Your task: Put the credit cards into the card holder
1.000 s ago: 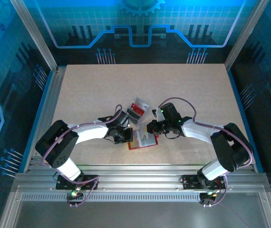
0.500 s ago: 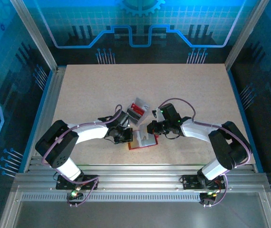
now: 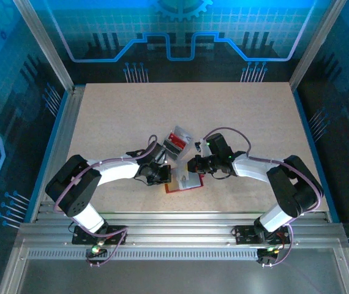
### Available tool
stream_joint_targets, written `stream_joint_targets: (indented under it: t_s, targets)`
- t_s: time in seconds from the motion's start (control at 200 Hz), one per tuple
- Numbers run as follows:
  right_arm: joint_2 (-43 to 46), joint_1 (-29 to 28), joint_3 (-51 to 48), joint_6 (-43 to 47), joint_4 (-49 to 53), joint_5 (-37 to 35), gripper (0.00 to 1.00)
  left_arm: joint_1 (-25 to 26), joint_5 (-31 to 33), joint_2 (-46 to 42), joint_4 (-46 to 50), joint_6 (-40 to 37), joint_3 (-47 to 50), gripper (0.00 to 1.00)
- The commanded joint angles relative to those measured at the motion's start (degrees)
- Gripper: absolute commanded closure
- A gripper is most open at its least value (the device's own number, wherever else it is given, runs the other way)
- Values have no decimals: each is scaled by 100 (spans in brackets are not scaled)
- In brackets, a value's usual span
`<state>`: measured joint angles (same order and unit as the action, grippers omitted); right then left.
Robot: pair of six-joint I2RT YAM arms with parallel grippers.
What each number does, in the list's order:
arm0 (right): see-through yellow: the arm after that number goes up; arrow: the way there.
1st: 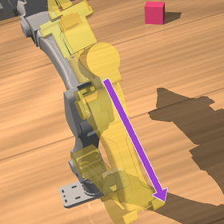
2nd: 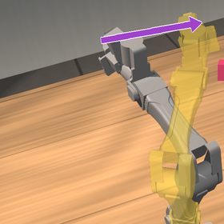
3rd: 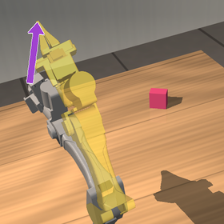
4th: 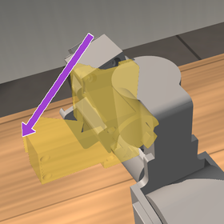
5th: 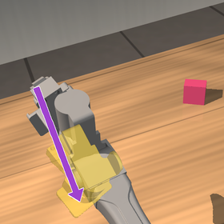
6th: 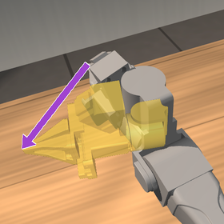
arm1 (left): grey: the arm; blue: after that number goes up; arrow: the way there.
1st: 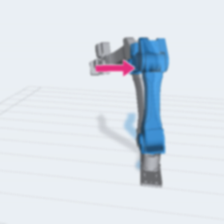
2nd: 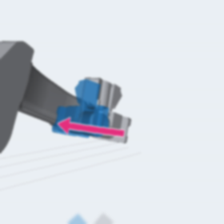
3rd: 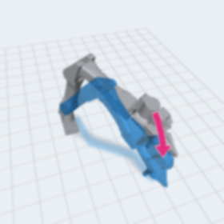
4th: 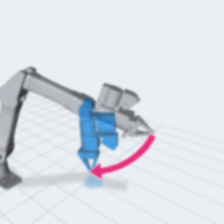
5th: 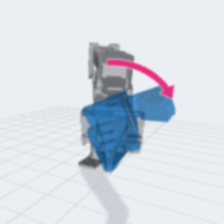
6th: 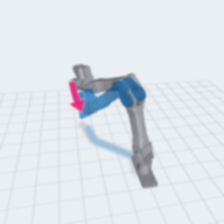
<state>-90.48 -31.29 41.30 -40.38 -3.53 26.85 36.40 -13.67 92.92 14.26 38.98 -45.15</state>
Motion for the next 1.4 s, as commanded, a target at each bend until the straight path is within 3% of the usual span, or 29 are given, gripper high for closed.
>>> stream_joint_targets:
  t_s: [0.0,0.685,1.391]
  targets:
    - [-186,88,-76,-92,-122,256,100,31,292,113,313,-46,182,100]
    - [-698,49,322,649,1025,543,100,29,324,77,393,-101,112,100]
    - [-1287,-258,709,386,740,593,100,34,339,-158,557,-139,50,100]
